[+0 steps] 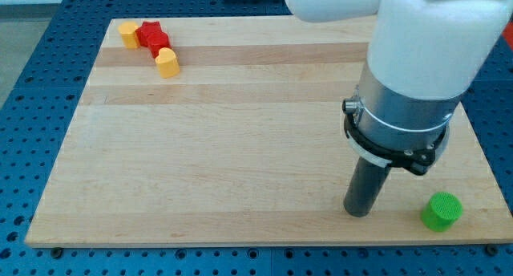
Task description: Push the green circle towards the bottom right corner of the board
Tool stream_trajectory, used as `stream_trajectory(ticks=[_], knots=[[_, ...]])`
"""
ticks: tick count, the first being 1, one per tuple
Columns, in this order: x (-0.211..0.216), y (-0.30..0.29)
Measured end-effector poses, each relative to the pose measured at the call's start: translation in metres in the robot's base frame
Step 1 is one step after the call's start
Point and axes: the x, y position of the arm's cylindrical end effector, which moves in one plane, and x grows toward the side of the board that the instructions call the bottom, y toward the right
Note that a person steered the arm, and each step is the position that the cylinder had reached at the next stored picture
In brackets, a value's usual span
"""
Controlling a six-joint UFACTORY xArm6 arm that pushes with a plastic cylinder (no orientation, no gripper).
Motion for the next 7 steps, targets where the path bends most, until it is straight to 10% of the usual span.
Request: stream_trajectory(ticks=[7], knots=[[0.033,0.059]])
